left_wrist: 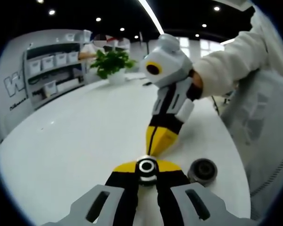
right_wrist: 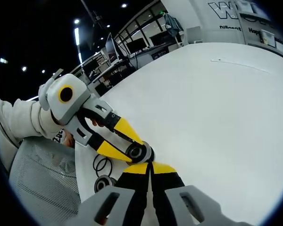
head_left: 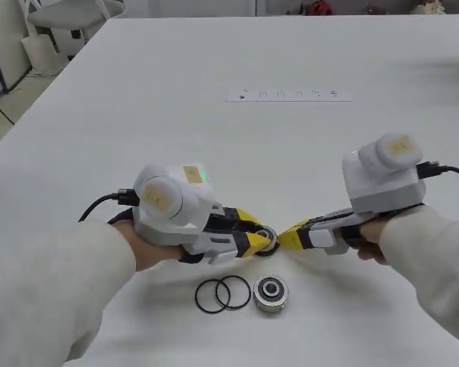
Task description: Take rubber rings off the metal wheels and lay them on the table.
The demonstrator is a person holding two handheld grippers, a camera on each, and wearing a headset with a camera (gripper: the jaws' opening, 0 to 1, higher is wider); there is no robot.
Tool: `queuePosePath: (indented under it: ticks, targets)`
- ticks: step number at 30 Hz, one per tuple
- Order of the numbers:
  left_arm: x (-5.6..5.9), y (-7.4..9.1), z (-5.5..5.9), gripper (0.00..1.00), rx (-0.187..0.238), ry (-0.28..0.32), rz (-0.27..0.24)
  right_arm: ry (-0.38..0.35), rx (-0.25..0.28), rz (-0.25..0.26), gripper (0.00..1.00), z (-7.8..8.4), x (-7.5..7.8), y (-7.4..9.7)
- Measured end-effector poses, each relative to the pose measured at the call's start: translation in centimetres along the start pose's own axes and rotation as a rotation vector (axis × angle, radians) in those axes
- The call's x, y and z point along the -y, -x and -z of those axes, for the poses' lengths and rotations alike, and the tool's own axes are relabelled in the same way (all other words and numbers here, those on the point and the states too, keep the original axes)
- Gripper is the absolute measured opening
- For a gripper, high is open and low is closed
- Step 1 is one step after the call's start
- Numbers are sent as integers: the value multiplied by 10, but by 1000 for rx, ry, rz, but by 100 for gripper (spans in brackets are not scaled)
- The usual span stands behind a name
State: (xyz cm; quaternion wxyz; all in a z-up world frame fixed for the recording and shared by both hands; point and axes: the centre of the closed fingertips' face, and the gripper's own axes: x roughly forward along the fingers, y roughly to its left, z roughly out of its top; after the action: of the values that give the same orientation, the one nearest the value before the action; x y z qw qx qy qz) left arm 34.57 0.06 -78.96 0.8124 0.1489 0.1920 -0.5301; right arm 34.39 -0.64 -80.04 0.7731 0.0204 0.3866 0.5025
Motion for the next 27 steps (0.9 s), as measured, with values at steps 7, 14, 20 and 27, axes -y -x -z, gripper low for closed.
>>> queuePosePath:
  ticks: [7, 14, 20, 27]
  targets:
    - [-1, 1, 0, 14, 11, 9, -3, -22, 19, -8, 0, 0, 0, 0]
    - [-1, 2, 1, 14, 29, 19, -3, -39, 34, -26, 0, -2, 0, 0]
    - [-1, 1, 1, 14, 29, 13, -8, -58, 43, -37, 0, -2, 1, -1]
    - [-1, 2, 1, 14, 30, 12, -17, -66, 46, -40, 0, -2, -1, 0]
